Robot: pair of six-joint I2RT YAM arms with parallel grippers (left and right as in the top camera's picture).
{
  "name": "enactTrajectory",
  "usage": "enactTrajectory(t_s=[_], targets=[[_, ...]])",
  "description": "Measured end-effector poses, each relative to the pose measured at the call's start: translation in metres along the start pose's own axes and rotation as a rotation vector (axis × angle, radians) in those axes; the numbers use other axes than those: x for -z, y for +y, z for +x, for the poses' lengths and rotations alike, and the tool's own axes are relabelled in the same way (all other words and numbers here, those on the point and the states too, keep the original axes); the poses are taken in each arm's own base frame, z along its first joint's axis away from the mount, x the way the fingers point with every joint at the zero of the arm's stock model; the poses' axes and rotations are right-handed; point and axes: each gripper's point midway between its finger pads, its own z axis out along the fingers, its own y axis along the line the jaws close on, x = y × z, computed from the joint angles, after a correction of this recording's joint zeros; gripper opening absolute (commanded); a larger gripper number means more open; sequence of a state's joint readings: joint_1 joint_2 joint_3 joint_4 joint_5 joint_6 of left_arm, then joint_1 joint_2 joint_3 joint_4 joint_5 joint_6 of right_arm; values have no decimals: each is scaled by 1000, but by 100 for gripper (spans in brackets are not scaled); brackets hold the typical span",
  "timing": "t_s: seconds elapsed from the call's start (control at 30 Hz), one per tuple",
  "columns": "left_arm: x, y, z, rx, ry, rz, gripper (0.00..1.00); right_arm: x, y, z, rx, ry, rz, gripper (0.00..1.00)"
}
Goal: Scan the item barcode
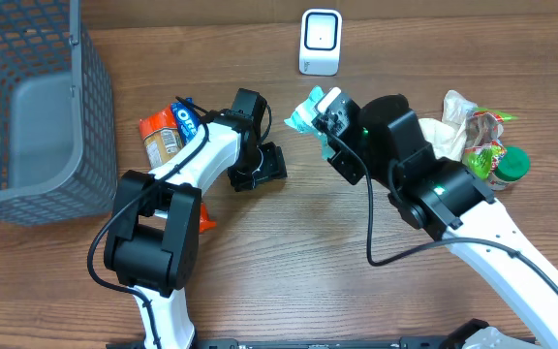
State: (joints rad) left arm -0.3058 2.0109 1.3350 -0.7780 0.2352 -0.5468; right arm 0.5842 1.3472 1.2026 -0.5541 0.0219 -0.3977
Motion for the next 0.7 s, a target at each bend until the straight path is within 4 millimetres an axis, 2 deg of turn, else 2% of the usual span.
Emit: enactTrajectory(t_s=[0.13, 0.2, 0.33, 0.4, 0.57, 0.7], targets=[[0, 0, 0, 0, 0, 0, 67, 7, 9, -7, 11, -37, -52, 10], [0, 0, 0, 0, 1, -1, 62, 7, 14, -9, 15, -48, -83, 10], [0, 2, 0, 1, 0, -7, 63, 8, 23, -11, 19, -64, -138, 10], [0, 2, 0, 1, 0, -8, 67, 9, 27, -12, 18, -66, -157, 10], [2, -2, -1, -5, -6, 5, 100, 9, 27, -11, 5, -65, -159, 9], [3, -3, -2, -3, -8, 10, 100, 1, 21, -5, -2, -33, -129, 9]])
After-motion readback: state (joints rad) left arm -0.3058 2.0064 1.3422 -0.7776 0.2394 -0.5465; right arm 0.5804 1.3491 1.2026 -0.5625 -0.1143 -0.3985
